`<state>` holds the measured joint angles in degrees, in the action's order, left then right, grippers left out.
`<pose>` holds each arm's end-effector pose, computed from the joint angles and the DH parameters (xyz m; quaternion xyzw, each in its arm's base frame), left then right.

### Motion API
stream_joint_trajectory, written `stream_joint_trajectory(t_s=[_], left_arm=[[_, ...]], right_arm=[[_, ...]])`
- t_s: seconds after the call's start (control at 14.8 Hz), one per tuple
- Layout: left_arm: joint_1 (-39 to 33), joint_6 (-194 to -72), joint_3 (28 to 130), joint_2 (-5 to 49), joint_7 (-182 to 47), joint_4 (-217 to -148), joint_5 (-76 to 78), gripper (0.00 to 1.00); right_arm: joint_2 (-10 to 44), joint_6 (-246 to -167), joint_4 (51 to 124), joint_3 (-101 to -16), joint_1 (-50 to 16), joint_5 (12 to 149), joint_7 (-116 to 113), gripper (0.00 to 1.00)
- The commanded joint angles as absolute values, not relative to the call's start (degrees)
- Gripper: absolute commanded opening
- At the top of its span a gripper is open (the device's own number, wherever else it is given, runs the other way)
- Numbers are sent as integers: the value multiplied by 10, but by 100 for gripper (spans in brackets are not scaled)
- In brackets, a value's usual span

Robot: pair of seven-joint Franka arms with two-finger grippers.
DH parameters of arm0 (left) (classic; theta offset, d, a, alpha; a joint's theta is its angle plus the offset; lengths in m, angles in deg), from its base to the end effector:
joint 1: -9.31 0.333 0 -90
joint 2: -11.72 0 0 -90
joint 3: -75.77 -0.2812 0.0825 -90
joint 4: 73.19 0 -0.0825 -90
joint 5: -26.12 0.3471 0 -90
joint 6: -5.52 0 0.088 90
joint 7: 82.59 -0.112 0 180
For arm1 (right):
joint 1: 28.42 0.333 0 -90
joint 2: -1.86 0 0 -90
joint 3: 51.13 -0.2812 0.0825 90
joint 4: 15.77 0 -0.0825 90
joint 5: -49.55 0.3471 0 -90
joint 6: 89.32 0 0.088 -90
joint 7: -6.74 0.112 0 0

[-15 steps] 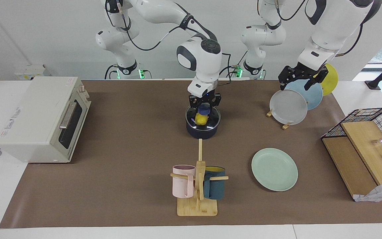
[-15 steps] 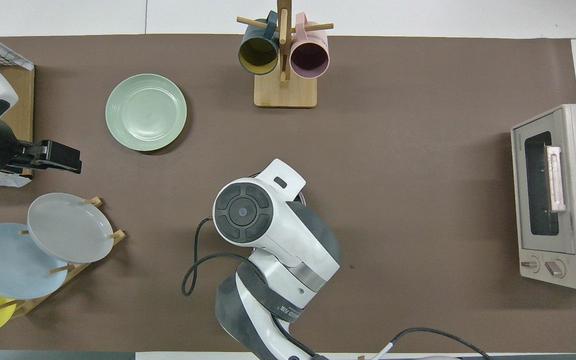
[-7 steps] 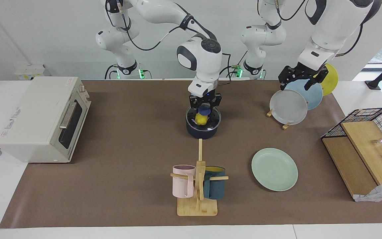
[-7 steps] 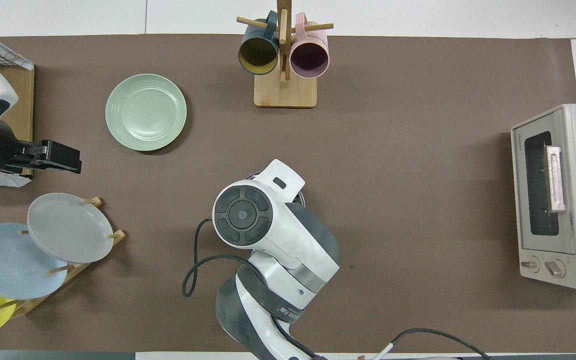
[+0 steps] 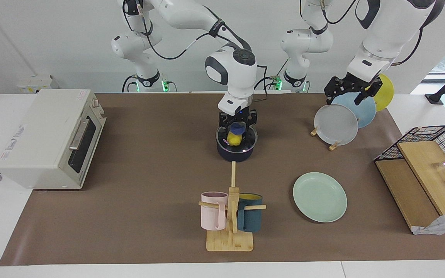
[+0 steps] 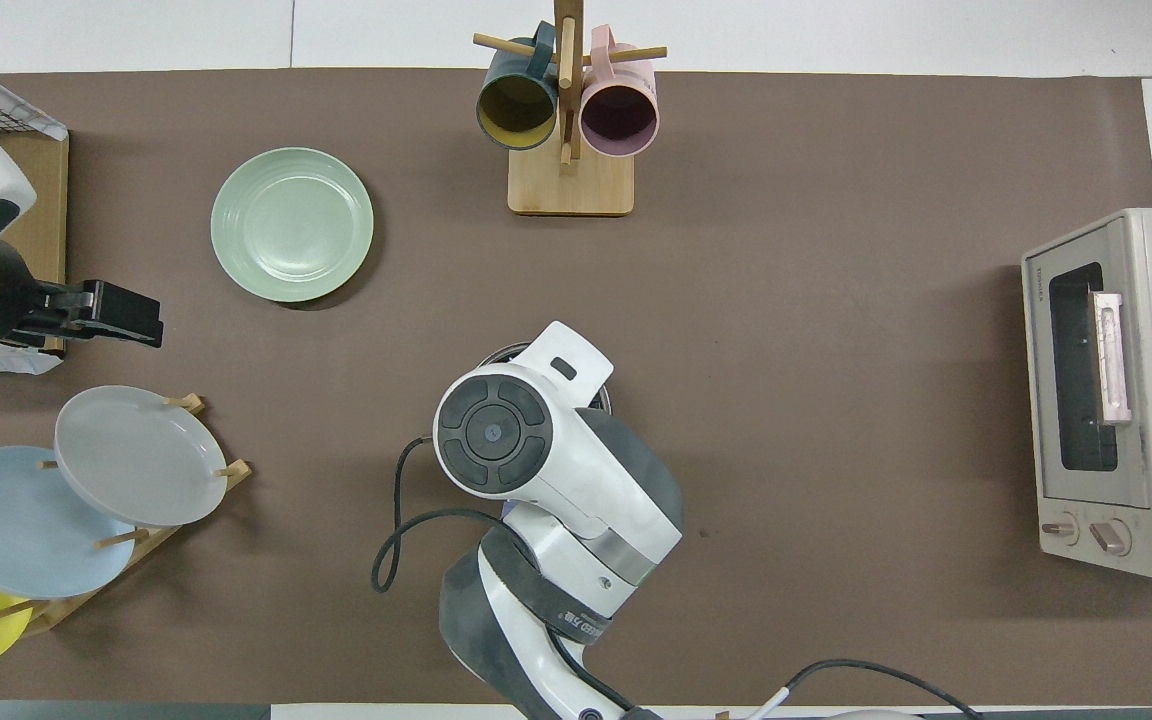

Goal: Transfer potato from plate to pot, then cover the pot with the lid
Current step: 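Lower the glass lid onto the saucepan with the right gripper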

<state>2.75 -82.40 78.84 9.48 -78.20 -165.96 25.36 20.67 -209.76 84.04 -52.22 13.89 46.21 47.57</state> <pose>0.4947 -0.0860 0.5806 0.9987 -0.0457 -0.0233 0.0028 0.4419 0.4125 0.3697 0.9990 0.0362 0.0268 0.0059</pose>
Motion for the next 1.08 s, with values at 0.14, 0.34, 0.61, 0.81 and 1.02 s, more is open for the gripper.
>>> stream_joint_trajectory(t_s=[0.14,0.34,0.61,0.81,1.02], left_arm=[[25,-821,785,88,-780,-1664,263,100],[25,-821,785,88,-780,-1664,263,100],[25,-821,785,88,-780,-1664,263,100],[25,-821,785,88,-780,-1664,263,100],[25,-821,785,88,-780,-1664,263,100]], right_arm=[[190,-2078,818,-524,118,452,488,100],[183,-2012,760,-522,102,453,487,100],[175,-1926,698,-521,61,455,434,100],[151,-1878,691,-520,3,454,339,100],[123,-1844,691,-521,-62,455,236,100]])
